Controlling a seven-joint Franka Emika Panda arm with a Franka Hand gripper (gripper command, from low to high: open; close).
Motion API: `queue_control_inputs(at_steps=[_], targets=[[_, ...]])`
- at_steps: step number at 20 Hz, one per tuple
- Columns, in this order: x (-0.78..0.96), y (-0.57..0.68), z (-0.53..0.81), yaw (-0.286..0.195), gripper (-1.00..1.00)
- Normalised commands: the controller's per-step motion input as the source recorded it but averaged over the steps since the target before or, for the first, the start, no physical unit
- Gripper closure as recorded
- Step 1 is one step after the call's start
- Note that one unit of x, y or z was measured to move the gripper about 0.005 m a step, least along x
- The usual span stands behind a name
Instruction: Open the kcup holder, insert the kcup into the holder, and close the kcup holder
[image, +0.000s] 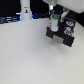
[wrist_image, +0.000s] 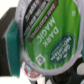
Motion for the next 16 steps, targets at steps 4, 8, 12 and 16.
queue_control_inputs(at_steps=[4,8,12,16], targets=[[-0.31,0.56,0.03,0.074,1.00],[-0.37,0.51,-0.04,0.092,1.00],[-0.47,0.45,-0.07,0.108,1.00],[-0.54,0.34,-0.10,0.121,1.00]])
